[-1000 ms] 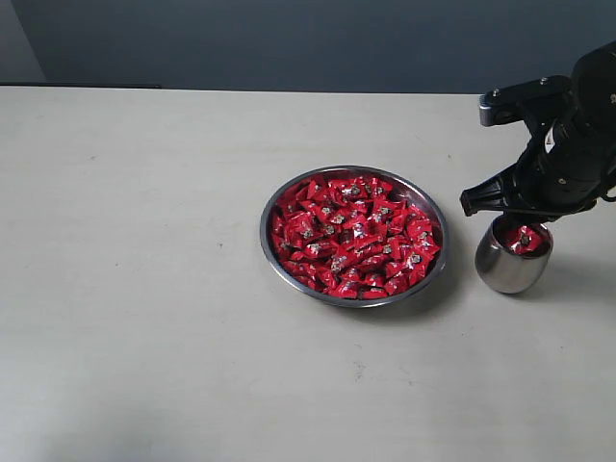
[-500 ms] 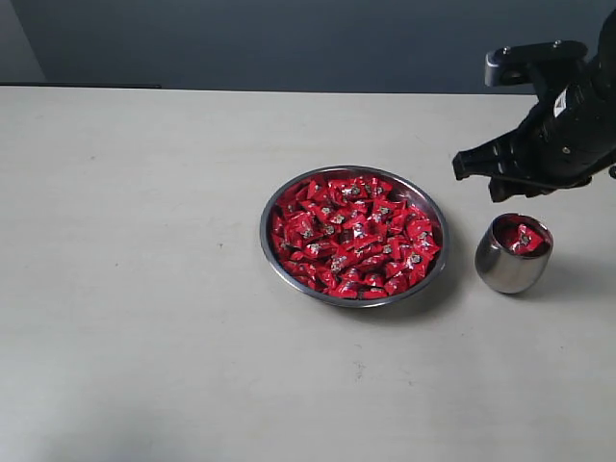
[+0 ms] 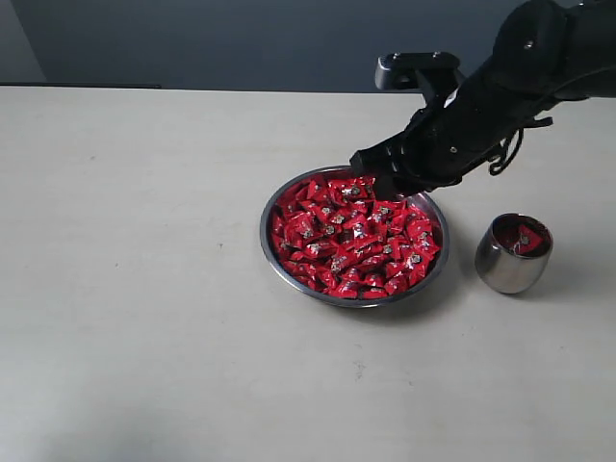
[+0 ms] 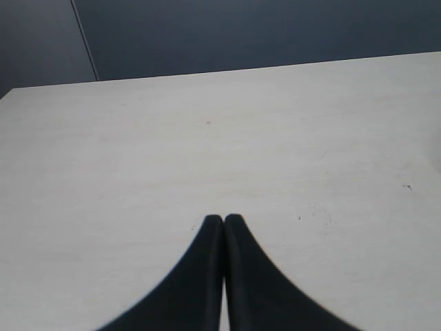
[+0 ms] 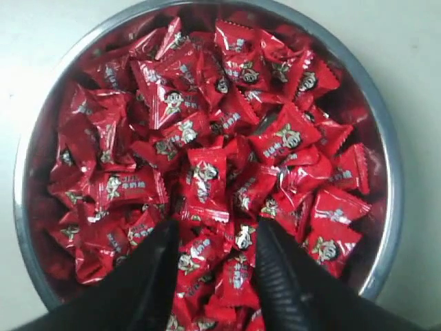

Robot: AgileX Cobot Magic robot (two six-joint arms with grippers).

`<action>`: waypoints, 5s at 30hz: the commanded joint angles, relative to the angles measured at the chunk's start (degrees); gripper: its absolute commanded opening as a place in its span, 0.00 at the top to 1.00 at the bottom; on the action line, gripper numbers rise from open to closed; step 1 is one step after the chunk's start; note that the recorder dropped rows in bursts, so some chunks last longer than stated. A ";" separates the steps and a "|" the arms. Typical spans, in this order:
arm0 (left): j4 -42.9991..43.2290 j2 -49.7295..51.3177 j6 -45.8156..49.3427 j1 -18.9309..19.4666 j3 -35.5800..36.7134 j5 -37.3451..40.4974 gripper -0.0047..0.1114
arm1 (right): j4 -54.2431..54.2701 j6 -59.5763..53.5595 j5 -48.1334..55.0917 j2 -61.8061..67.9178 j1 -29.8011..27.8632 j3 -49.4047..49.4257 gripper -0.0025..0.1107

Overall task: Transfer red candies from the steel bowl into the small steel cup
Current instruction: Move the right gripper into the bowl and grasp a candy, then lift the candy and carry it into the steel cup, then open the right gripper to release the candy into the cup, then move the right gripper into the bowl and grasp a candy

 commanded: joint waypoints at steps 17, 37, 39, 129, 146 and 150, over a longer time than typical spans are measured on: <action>0.11 -0.27 -0.11 -0.28 0.11 -0.55 0.96 | -2.70 -1.91 0.27 14.50 3.63 -8.38 0.65; 0.11 -0.27 -0.11 -0.28 0.11 -0.55 0.96 | -4.56 -1.91 0.41 14.51 3.63 -8.38 0.98; 0.11 -0.27 -0.11 -0.28 0.11 -0.55 0.96 | -5.26 -1.91 0.84 13.22 3.63 -8.38 0.98; 0.11 -0.27 -0.11 -0.28 0.11 -0.55 0.96 | -33.11 27.21 -6.53 -13.69 -7.40 16.99 0.69; 0.11 -0.27 -0.11 -0.28 0.11 -0.55 0.96 | 10.30 -12.67 -5.43 -3.55 -3.09 2.39 0.69; 0.11 -0.27 -0.11 -0.28 0.11 -0.55 0.96 | 10.30 -13.99 -4.05 3.20 -0.65 -1.44 0.69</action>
